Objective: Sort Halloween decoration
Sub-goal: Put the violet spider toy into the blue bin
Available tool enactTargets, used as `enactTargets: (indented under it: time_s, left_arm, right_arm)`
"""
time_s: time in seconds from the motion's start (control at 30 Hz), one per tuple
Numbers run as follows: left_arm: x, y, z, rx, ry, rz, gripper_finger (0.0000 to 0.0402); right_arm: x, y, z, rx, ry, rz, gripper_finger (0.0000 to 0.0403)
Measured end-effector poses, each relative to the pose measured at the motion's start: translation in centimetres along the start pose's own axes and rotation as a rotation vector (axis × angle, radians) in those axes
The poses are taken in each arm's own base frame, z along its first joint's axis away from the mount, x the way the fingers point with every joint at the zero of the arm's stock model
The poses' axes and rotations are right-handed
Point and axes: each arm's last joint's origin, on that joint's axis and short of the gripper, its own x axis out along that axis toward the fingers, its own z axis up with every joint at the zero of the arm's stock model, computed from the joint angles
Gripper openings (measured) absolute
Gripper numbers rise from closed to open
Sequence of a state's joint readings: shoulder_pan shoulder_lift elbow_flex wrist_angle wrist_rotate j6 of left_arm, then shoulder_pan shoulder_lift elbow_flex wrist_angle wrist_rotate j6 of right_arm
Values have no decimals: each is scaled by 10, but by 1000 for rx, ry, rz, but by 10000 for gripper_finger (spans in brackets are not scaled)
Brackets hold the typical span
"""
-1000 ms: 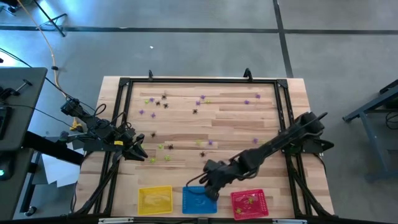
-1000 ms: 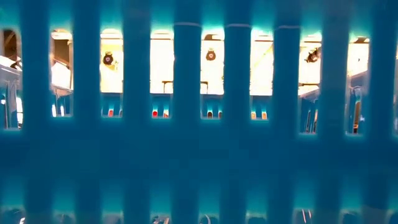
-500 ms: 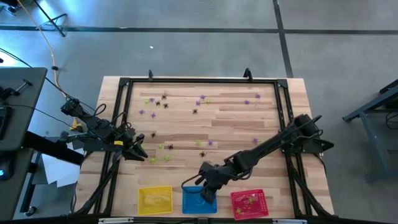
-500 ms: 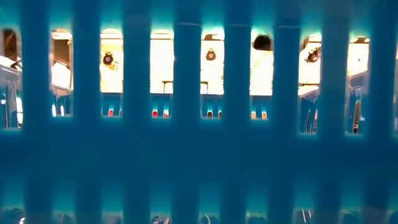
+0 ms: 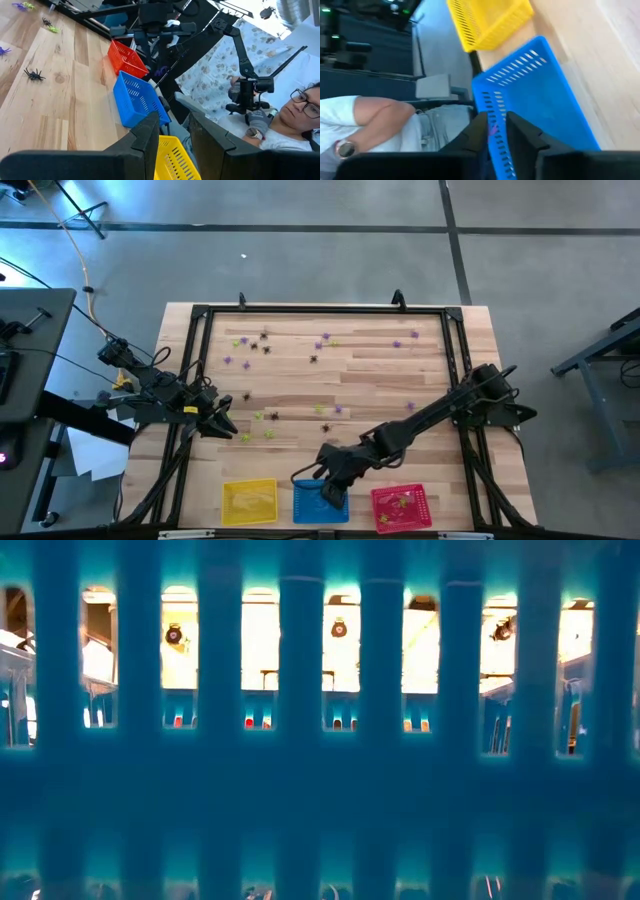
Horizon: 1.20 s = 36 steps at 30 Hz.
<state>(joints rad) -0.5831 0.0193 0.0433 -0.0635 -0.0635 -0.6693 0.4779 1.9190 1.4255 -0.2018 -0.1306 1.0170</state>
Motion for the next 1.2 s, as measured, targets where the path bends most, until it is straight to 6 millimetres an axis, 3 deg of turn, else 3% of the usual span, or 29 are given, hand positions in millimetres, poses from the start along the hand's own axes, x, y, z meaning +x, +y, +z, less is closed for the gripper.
enactTargets:
  time_s: [0.23, 0.73, 1.2]
  left_arm:
    - [0, 0, 0, 0, 0, 0, 94]
    - [0, 0, 0, 0, 0, 0, 94]
    - [0, 0, 0, 0, 0, 0, 94]
  right_arm:
    - [0, 0, 0, -32, 0, -6, 124]
    - [0, 0, 0, -176, -3, 0, 126]
    - [-1, 11, 5, -402, -131, 41, 142]
